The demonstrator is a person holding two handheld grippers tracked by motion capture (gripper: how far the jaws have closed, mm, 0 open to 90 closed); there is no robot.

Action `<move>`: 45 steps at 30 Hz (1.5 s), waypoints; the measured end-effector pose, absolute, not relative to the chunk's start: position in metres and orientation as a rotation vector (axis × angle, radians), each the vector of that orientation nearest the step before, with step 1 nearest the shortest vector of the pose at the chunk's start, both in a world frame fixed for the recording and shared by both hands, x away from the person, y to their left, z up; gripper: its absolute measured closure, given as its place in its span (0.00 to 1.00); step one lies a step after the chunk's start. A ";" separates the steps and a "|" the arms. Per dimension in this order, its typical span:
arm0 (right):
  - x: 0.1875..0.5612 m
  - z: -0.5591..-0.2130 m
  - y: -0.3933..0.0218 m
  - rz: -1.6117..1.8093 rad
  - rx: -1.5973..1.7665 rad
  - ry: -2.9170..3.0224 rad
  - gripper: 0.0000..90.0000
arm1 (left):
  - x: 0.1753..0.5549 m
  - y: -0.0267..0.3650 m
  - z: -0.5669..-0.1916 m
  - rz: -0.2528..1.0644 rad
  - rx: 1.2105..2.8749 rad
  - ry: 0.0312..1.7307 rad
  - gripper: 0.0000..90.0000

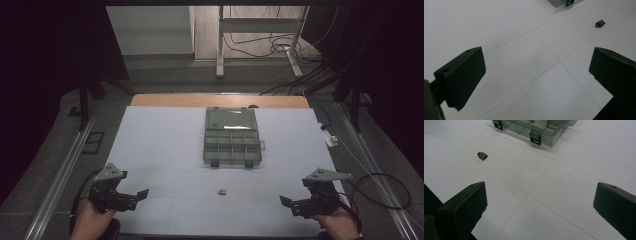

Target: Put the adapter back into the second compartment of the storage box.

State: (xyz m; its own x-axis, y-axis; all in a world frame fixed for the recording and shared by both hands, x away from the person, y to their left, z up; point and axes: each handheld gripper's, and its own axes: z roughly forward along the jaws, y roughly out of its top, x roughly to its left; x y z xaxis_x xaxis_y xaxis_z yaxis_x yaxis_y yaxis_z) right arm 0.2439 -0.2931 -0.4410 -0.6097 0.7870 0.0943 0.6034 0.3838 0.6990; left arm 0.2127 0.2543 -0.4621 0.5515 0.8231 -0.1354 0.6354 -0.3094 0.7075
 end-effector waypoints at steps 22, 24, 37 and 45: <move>0.266 -0.443 -0.261 1.090 1.122 2.496 0.00 | 0.213 0.256 -0.462 0.314 2.030 1.174 0.01; 0.268 -0.444 -0.258 1.092 1.114 2.502 0.00 | 0.213 0.257 -0.462 0.312 2.029 1.175 0.01; 0.279 -0.449 -0.241 1.074 1.079 2.542 0.00 | 0.213 0.258 -0.462 0.307 2.019 1.179 0.00; 0.283 -0.452 -0.230 1.047 1.029 2.581 0.00 | 0.213 0.258 -0.462 0.306 2.020 1.178 0.00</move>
